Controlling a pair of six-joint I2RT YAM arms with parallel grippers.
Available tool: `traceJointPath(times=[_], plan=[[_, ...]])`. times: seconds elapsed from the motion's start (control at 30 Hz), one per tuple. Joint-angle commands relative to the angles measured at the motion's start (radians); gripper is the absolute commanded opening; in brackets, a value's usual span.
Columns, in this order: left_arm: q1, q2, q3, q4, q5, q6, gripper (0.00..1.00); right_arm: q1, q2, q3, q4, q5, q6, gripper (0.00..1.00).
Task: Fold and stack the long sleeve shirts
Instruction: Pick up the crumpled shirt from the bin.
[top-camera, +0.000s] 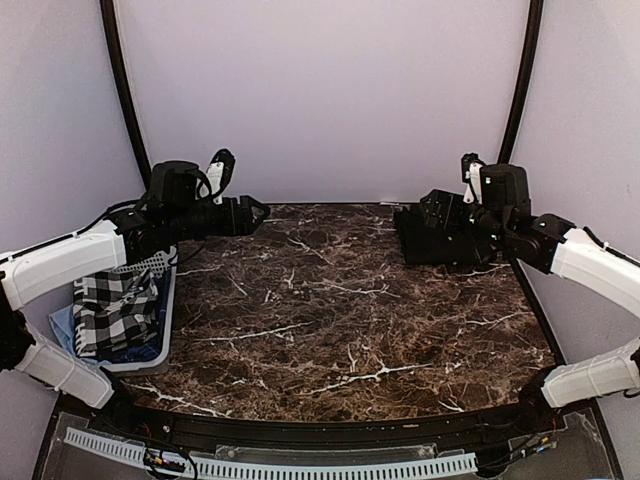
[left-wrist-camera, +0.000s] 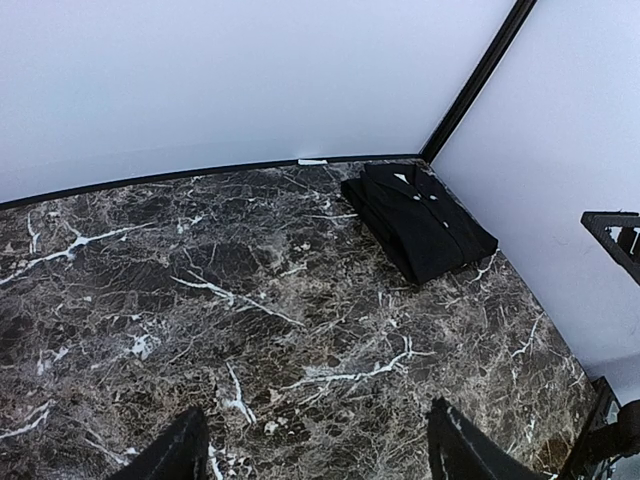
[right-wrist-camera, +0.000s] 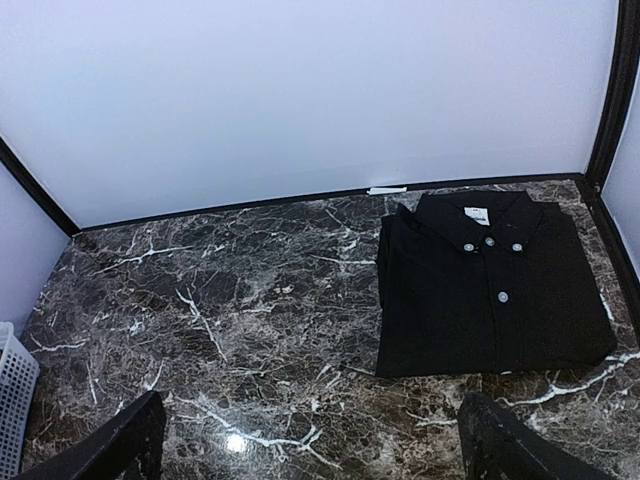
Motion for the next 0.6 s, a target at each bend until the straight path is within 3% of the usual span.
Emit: traceJointPath(times=[0.0, 0.3, 0.57], plan=[[0.007, -0.012, 0.015, -0.021, -0.016, -0.012, 0.74, 0.01, -0.011, -0.001, 0.033, 0.012, -0.005, 0.99], [0.007, -0.015, 0.03, -0.085, -0.051, -0.048, 0.74, 0.009, -0.023, -0.014, 0.046, 0.009, -0.023, 0.99], [0.018, -0.016, 0.082, -0.359, -0.347, -0.171, 0.75, 0.01, 0.003, -0.01, 0.074, -0.023, -0.057, 0.99]])
